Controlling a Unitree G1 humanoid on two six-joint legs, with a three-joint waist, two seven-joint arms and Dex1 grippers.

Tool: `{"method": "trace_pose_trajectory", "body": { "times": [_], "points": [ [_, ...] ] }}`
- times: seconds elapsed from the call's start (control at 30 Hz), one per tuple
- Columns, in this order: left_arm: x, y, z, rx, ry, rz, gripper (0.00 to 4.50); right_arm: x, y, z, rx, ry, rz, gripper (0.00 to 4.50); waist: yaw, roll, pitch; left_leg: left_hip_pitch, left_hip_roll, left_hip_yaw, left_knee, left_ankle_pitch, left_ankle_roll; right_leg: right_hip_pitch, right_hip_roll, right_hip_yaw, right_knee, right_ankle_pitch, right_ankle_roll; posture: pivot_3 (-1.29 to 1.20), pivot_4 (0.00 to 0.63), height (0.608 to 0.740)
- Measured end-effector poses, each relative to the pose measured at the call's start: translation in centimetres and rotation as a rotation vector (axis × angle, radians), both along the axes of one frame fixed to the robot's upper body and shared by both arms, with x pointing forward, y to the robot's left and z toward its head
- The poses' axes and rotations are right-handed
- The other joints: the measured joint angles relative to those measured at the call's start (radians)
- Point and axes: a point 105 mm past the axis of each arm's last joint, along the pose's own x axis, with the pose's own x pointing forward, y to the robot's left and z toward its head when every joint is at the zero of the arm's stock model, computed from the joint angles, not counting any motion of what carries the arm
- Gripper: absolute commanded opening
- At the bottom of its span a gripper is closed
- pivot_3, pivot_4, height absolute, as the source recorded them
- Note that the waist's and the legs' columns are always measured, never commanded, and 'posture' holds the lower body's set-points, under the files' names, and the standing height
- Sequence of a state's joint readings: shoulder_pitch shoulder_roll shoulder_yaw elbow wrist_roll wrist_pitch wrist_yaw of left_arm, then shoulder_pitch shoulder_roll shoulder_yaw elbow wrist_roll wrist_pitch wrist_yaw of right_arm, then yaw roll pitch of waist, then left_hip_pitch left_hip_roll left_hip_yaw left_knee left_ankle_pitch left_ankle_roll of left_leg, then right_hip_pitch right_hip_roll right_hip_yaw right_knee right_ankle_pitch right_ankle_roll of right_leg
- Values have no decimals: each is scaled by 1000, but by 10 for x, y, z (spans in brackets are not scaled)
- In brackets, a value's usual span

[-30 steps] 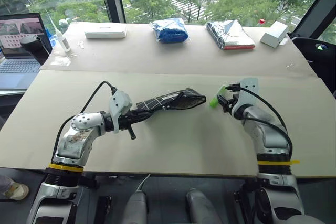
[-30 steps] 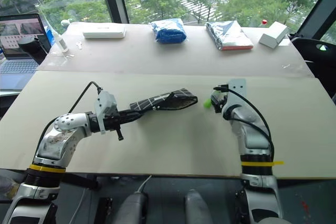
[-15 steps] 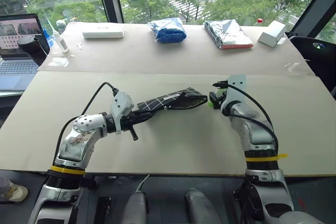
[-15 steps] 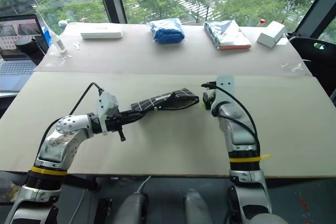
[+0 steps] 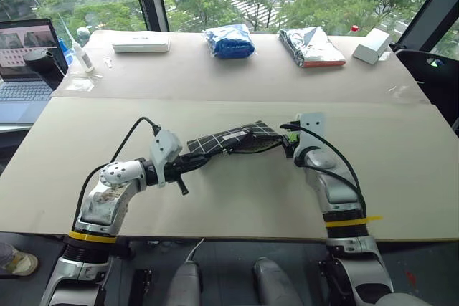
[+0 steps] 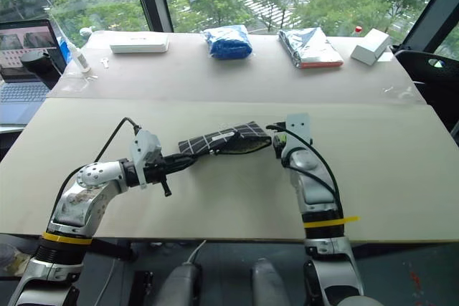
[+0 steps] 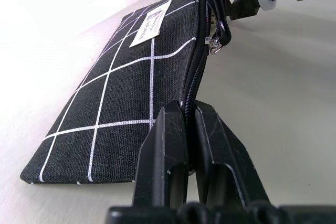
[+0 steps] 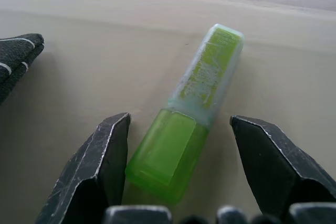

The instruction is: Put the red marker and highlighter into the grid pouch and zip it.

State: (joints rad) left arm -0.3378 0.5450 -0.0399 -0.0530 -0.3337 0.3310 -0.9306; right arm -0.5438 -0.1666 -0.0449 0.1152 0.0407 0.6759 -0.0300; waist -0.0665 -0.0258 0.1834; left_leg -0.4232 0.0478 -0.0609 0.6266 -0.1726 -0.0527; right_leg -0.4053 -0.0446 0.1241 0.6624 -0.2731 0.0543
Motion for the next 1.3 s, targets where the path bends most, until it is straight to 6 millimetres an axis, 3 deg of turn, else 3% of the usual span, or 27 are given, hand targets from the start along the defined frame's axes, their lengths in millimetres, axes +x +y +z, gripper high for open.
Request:
{"method": "trace_pose_trajectory", "body": {
  "times": [0.1, 0.17, 0.4, 0.53, 0.63, 0.7, 0.8, 0.9, 1.03, 1.13, 1.3],
  "points": [
    [0, 1, 1, 0, -5, 3, 0, -1, 2, -1, 7, -5, 5, 1525, 0, 0, 0, 0, 0, 0, 0, 0, 0, 0, 0, 0, 0, 0, 0, 0, 150, 740],
    [0, 2, 1, 0, -6, 4, 0, -1, 1, -1, 8, -7, 4, 1051, 0, 0, 0, 0, 0, 0, 0, 0, 0, 0, 0, 0, 0, 0, 0, 0, 150, 740],
    [0, 2, 0, 1, -3, 2, 0, 0, -4, 2, 5, -26, 2, 1064, -1, 0, 0, 0, 0, 0, 0, 0, 0, 0, 0, 0, 0, 0, 0, 0, 150, 740],
    [1, 3, -1, 0, 5, 2, 0, 3, -11, 30, -36, -170, 103, 1064, -1, 0, 0, 0, 0, 0, 0, 0, 0, 0, 0, 0, -1, 0, 0, 0, 150, 740],
    [1, 3, -3, 0, 12, -2, 0, -5, -12, 59, -178, -295, 332, 1064, 0, 1, 1, -1, 0, 0, 0, 0, 0, 0, 0, 0, -2, 0, 1, 0, 150, 740],
    [1, 2, -3, 1, 13, -11, 0, -27, -13, 76, -347, -359, 565, 1064, 6, 1, 1, -1, 0, 0, -1, 0, 0, 1, 0, -1, -5, -2, 3, 0, 150, 740],
    [2, 1, -1, 0, 2, -19, 0, -57, -25, 64, -493, -269, 806, 1064, 6, 0, 0, 0, 0, 0, -1, -1, 1, 2, 0, 0, -6, -2, 3, 0, 150, 740],
    [2, 2, -3, 1, 9, -18, 0, -76, -38, 49, -515, -138, 938, 1064, 2, 0, 1, 0, 0, 1, 0, 0, 1, 2, 0, 1, -5, -2, 3, 0, 150, 740],
    [2, 2, -3, 0, 10, -22, 0, -84, -45, 63, -524, -136, 997, 1064, -5, 0, 1, 1, 0, 1, 0, 0, 1, 2, 0, 1, -4, -2, 3, 0, 150, 740],
    [2, 1, -3, 0, 10, -23, 0, -87, -38, 69, -546, -151, 1035, 1064, -2, 0, 1, 1, 0, 1, 0, 0, 1, 2, 0, 1, -4, -2, 3, 0, 150, 740],
    [2, 1, -3, 1, 11, -25, 0, -88, -22, 60, -522, -157, 1081, 1064, 3, 0, 1, 1, 0, 1, 1, 0, 1, 2, 0, 1, -4, -2, 3, 0, 150, 740]
  ]
}}
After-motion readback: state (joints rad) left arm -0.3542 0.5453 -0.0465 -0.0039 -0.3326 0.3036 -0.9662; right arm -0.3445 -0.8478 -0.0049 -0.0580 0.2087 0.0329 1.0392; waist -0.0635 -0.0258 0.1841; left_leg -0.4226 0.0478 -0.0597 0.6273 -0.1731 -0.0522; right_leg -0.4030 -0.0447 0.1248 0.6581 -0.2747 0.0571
